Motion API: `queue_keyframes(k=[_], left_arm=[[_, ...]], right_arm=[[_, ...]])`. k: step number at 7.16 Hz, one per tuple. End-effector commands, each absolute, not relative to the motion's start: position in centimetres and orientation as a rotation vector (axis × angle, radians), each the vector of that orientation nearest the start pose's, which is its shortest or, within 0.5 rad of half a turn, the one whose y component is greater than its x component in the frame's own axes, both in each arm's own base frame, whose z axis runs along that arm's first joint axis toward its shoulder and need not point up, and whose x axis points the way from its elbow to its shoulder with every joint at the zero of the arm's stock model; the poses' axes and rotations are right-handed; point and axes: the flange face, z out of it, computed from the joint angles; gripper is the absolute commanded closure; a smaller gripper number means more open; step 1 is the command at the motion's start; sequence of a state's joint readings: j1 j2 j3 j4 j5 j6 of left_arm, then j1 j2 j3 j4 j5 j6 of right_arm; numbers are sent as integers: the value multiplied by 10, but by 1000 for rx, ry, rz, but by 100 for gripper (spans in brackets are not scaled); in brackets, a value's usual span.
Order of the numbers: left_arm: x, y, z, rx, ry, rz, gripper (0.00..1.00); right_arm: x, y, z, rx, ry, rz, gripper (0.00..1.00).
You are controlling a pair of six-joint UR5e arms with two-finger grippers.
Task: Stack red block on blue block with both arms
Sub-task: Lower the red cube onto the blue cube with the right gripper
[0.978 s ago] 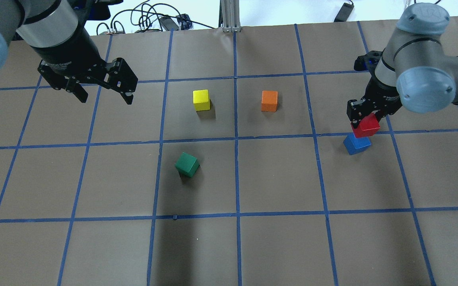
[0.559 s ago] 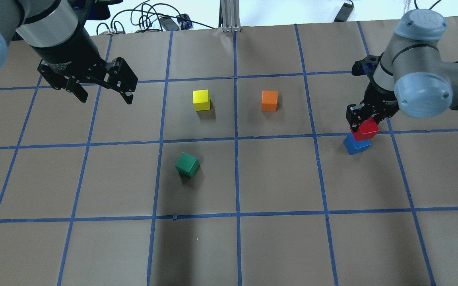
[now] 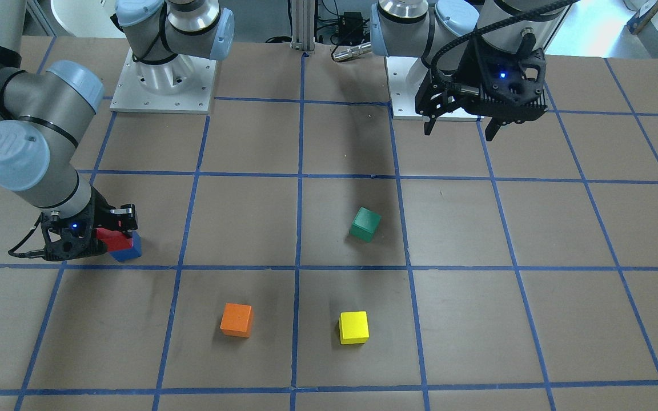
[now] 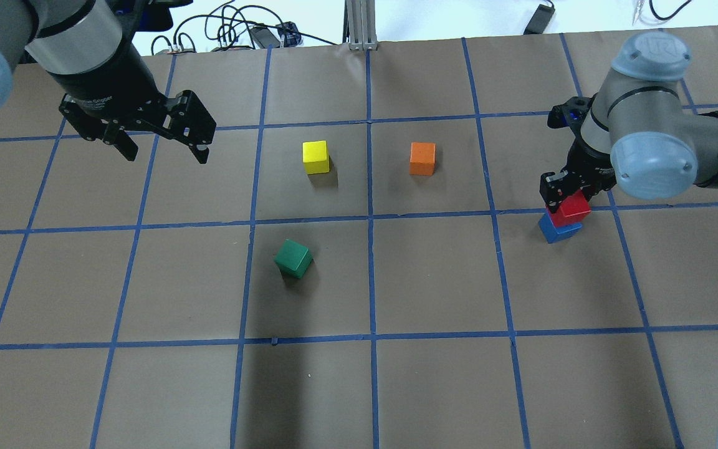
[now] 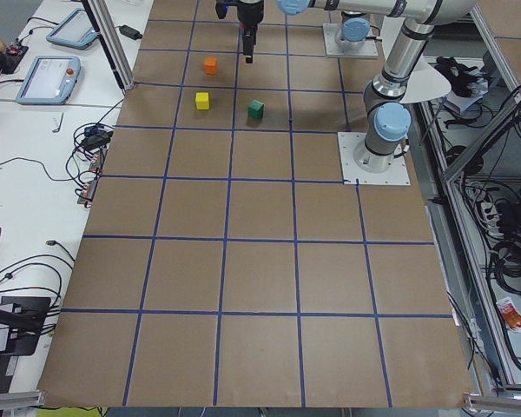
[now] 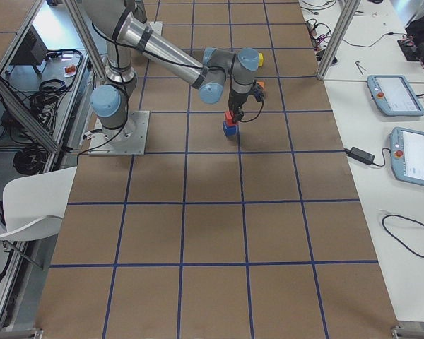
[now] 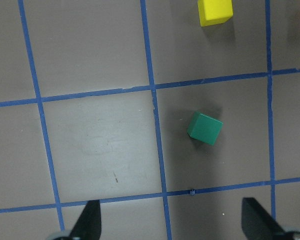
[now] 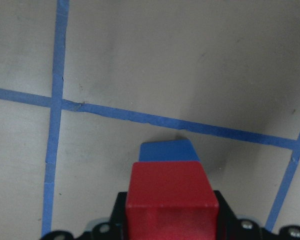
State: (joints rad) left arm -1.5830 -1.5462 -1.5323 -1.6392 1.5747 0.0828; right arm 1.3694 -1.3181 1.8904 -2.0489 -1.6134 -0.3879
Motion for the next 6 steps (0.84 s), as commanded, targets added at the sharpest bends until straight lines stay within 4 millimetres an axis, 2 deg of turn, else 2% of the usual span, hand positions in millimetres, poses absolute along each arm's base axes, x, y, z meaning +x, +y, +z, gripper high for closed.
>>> queue_keyframes(k=[1,5,6], left_arm=[[-139,-478,512,149,3134,10,0],[-138,-479,512,152,3135,5,0],[-139,-479,512,154,3135,5,0]], right_arm=[[18,-541,253,-291,3139,162,100],[12,-538,247,-269,3134,181,100],[13,-536,245,-262,3133,188,94]])
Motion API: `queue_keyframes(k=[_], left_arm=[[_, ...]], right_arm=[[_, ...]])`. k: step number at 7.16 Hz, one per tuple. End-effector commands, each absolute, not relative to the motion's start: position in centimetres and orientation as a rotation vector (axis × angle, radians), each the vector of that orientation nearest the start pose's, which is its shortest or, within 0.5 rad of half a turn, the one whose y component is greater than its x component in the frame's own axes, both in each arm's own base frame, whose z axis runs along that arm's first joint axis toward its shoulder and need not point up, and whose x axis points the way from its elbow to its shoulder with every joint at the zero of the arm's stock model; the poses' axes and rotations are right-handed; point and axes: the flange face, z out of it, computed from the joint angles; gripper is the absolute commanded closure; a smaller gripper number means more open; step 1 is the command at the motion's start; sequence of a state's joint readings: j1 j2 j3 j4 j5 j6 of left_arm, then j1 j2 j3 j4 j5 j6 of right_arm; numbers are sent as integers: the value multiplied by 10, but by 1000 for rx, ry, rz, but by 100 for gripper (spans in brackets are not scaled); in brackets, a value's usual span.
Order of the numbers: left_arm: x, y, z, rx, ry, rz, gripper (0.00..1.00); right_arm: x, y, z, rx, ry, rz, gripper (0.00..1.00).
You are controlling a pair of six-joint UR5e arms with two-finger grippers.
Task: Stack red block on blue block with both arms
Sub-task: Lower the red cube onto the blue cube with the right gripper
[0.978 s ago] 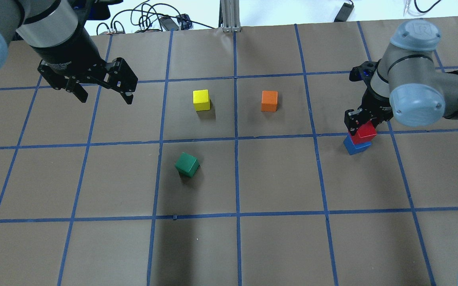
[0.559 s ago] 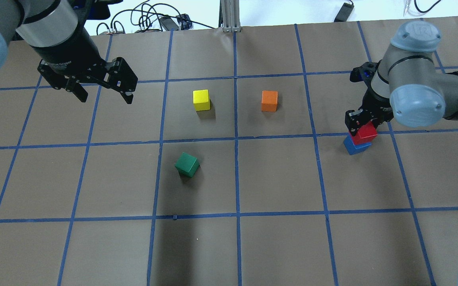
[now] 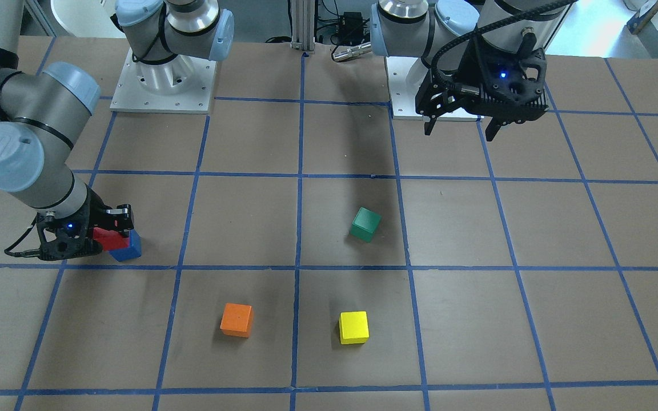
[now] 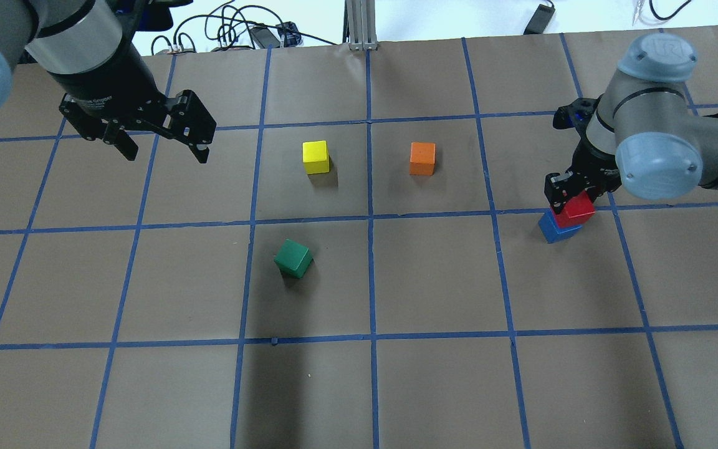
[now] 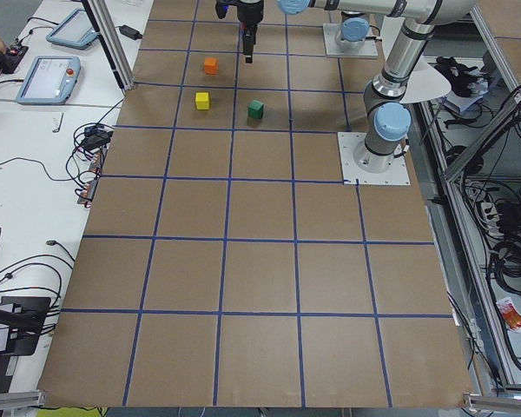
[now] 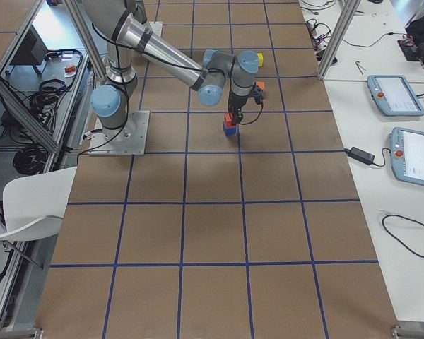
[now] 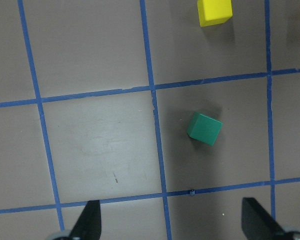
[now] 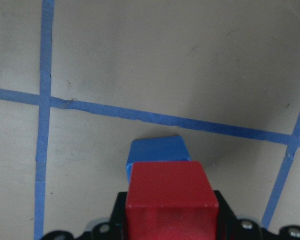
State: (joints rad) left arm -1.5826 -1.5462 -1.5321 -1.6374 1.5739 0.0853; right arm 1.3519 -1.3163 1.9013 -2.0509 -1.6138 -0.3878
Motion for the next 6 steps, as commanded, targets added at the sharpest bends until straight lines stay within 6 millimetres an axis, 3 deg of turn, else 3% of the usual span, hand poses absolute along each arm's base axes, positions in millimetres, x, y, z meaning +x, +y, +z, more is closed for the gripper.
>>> queue_keyframes(k=[1,2,3,6], left_arm=[[-138,-479,512,152,3135,5,0],[-138,-479,513,152,3135,-2,0],[-138,-479,512,152,3135,-2,0],[-138,-480,512,152,3135,-9,0]], right_arm=[[13,-536,245,-254,3131,187,84],[13,-536,245,-261,3131,187,65],[13,-536,245,-259,3131,190,3],[12,-538,249,-249,3136,176,0]])
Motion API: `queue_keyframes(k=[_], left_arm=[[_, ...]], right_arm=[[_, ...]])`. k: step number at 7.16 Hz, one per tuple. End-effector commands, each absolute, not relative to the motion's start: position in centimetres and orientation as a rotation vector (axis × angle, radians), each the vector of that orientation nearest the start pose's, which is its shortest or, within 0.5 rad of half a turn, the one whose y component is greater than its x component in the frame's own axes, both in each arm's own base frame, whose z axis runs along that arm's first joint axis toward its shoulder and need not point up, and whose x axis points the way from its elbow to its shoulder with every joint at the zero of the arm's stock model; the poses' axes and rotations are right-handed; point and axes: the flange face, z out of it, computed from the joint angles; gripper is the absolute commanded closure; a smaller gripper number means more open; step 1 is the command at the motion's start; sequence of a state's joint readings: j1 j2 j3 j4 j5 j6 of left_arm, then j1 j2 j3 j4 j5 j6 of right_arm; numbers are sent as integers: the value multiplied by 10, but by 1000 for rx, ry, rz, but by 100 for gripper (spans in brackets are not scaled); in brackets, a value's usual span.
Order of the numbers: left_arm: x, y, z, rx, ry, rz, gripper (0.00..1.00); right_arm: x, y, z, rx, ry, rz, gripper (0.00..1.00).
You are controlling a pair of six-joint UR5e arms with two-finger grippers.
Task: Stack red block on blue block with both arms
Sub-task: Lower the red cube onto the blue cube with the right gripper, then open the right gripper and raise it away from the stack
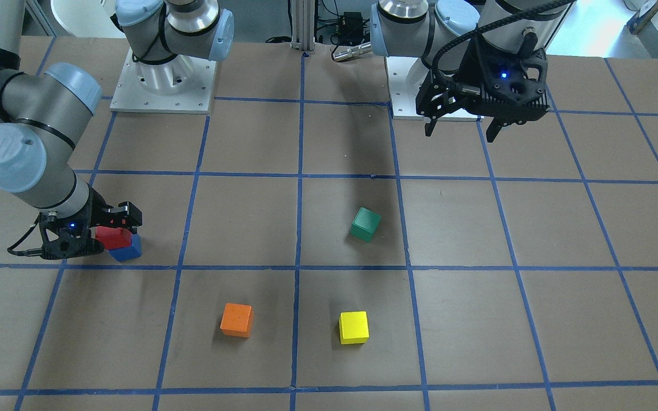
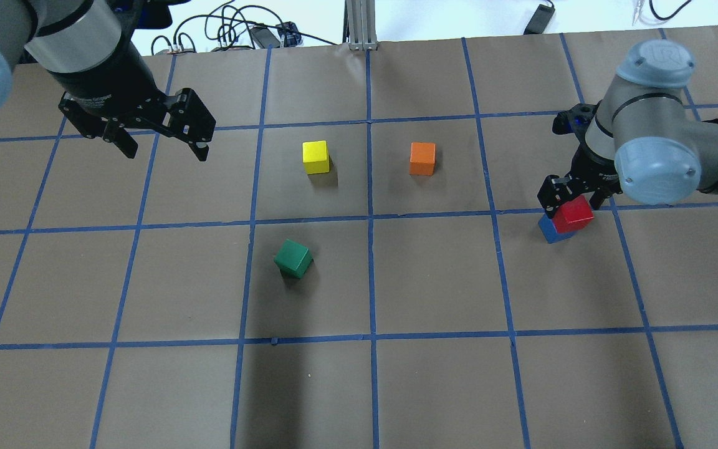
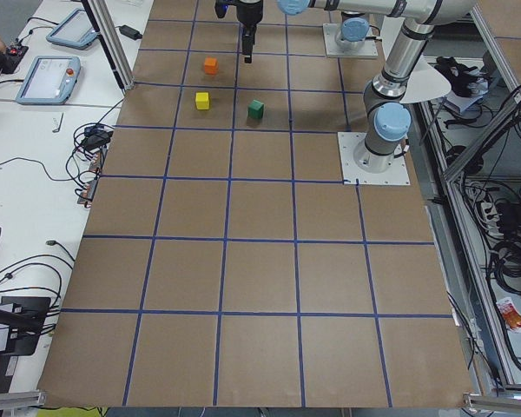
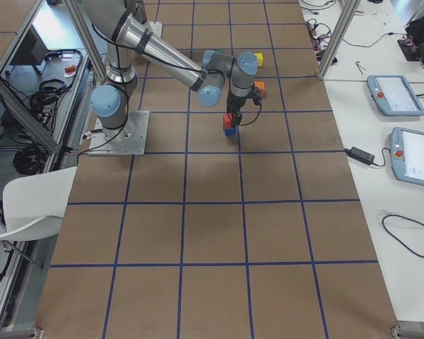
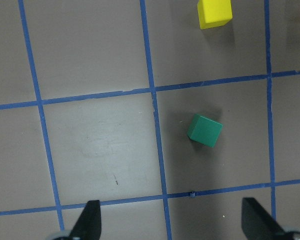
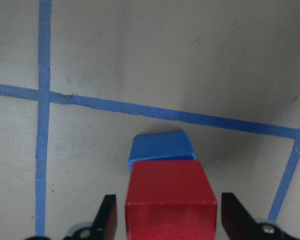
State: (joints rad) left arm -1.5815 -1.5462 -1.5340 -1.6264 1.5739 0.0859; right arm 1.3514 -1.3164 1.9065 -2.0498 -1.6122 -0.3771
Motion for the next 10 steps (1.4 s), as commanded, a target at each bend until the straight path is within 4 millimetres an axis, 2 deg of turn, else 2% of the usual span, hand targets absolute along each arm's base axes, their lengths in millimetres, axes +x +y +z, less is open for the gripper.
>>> queue_keyframes(k=[1,3,5,6,7,8,9,10], left_arm=[[-138,-480,512,152,3135,-12,0],[-138,-480,513,154,3134,-14,0],[-138,-480,512,154,3134,-12,0],[-138,-480,513,151,3133,-14,0],[-138,-480,513,152,3134,-14,0],[-138,-480,513,152,3134,-14,0],[-139,-480,513,156,3134,-14,0],[-138,-480,513,152,3134,-14,0]], right_arm=[[12,-540,261,-244,3143,151,0],[11,-553,308,-247,3157,97,0],[14,-551,383,-236,3148,101,0],[21,-542,425,-152,3147,117,0],[30,-533,456,-106,3146,127,0],[55,-531,471,-136,3154,92,0],[94,-528,469,-131,3171,92,0],[116,-521,469,-108,3163,83,0]])
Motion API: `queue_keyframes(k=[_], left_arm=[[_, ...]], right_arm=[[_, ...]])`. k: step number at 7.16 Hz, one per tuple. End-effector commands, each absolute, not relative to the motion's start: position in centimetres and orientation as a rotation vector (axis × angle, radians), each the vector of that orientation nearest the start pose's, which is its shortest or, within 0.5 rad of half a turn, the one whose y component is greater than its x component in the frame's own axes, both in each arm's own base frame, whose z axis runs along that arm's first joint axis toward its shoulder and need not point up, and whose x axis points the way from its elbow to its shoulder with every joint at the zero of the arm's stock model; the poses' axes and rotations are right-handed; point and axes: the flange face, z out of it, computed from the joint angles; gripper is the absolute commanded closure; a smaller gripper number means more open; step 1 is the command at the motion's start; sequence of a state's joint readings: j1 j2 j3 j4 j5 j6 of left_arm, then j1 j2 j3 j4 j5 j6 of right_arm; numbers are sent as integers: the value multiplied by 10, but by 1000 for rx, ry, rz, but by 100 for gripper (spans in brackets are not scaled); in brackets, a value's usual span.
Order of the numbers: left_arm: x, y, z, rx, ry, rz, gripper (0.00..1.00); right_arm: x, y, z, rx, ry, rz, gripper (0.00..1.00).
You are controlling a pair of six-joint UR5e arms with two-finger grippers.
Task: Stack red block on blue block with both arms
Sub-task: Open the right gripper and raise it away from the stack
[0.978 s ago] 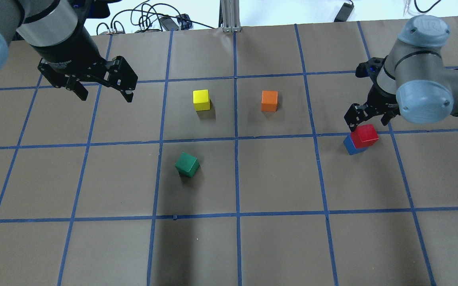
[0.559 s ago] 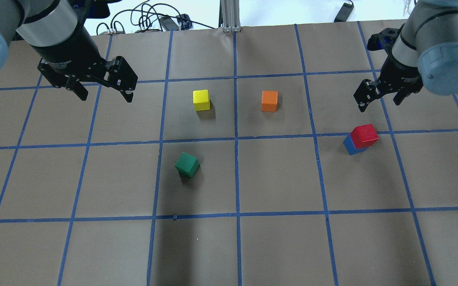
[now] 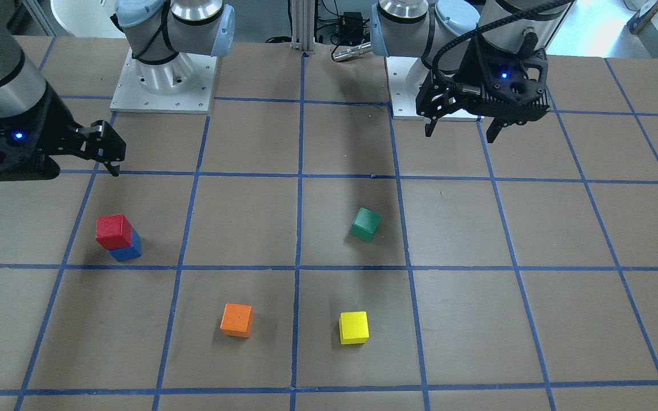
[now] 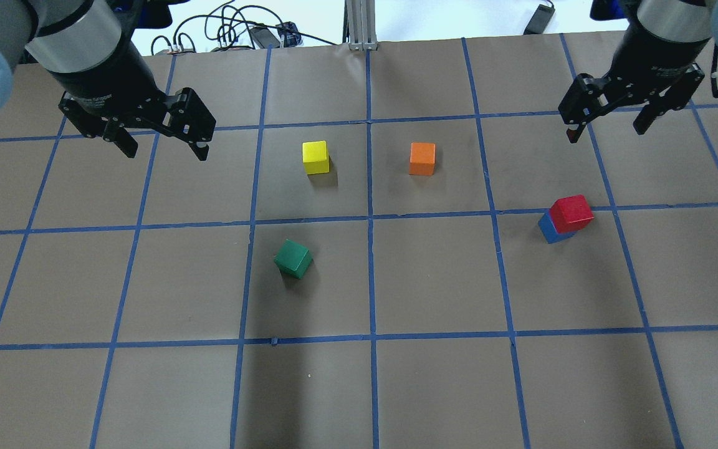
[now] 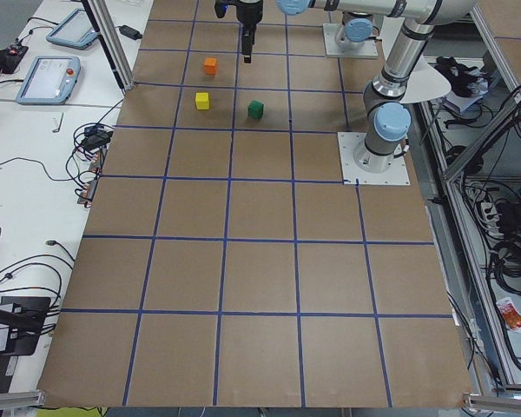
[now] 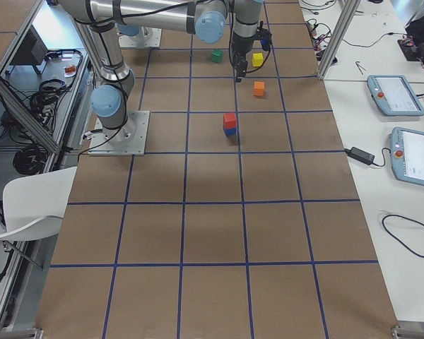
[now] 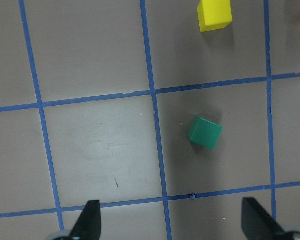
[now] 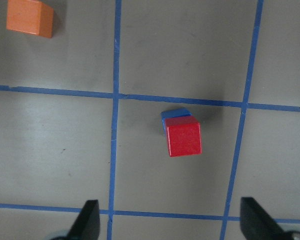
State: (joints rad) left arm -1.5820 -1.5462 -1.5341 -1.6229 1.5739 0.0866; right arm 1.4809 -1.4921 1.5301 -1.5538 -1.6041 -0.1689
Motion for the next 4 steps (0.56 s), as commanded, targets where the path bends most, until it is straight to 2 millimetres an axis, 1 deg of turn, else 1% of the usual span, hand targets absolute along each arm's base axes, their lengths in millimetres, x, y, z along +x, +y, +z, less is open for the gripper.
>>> queue_keyframes(k=[1,2,4], left_arm=[[-138,-480,513,152,3134,-14,0],[-138,-480,513,154,3134,-14,0],[-138,-480,512,152,3135,-12,0]], right_arm=[[120,-517,477,-111,3148,57,0],[125,-518,473,-96,3098,65,0],[123,-516,473,-49,3111,74,0]])
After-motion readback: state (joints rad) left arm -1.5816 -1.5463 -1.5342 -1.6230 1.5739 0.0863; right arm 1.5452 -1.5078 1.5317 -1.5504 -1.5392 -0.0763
